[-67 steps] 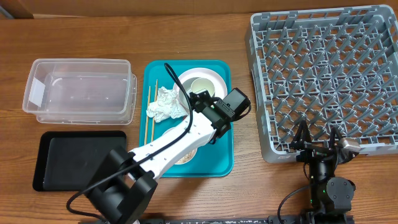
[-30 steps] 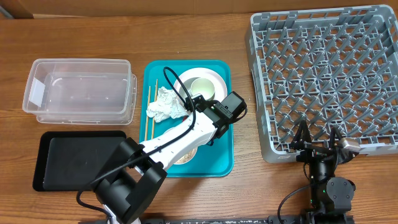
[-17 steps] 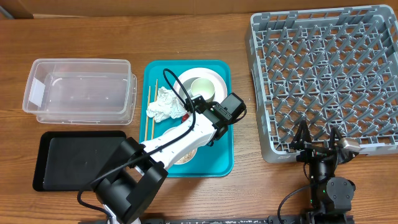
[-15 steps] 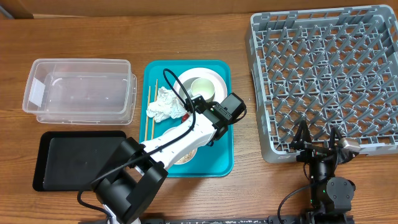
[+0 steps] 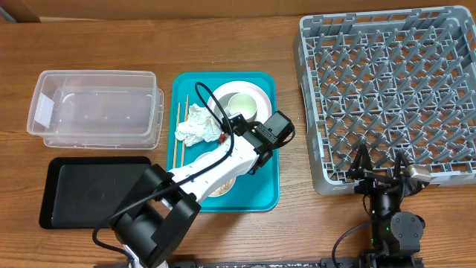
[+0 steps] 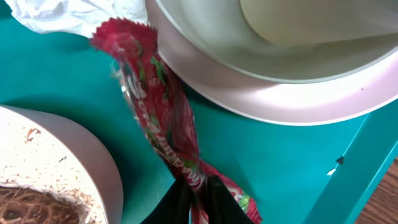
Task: Sort waste into correct bins and load items into the dishwasher
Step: 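Lower the left gripper and pinch the red candy wrapper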
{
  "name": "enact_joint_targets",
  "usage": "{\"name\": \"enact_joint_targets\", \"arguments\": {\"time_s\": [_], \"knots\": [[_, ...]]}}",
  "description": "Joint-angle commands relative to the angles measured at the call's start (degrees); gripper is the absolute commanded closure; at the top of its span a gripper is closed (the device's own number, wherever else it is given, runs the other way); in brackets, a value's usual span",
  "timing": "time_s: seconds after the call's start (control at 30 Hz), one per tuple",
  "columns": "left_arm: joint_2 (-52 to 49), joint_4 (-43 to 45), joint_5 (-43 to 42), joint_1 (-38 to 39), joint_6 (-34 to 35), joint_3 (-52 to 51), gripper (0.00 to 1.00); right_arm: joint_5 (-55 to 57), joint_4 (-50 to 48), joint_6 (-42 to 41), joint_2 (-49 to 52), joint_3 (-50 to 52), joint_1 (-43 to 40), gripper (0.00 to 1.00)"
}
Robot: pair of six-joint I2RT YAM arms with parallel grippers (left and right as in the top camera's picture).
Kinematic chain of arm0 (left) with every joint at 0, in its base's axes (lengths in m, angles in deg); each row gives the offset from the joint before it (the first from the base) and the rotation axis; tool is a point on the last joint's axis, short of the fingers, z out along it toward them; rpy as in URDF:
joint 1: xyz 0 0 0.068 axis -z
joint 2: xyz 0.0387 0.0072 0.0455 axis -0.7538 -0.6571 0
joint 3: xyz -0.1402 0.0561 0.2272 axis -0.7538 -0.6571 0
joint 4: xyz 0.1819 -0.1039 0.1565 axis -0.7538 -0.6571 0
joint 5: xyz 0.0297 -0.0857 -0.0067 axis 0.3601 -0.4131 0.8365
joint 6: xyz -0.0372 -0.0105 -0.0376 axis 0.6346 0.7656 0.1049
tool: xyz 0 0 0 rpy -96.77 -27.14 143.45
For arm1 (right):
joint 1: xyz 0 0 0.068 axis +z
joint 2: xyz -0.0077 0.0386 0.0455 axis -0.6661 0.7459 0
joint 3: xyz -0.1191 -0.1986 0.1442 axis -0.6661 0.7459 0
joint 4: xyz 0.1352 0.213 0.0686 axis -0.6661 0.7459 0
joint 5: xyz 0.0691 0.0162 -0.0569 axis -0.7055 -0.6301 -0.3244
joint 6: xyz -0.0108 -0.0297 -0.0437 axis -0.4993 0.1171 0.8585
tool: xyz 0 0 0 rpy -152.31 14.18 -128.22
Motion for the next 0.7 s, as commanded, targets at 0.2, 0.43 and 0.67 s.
{"name": "enact_joint_targets", "arguments": {"time_s": [0.2,0.43,0.67], "knots": [[-0.76,0.22,0.46,-0.22,0.76,-0.37,0.96,0.59,-0.26,0.37,-0.66,0.59,-0.17,0.0],[-0.74,0.2,0.0,-0.22,0.74,-0.35,0.96,0.57,-0.26,0.37,-0.66,0.57,-0.17,0.0],[-0.7,0.2,-2.62,-0.22,0.48,-0.31,0.58,0.57,-0.26,0.37,-0.66,0.57,-0.17,0.0]]}}
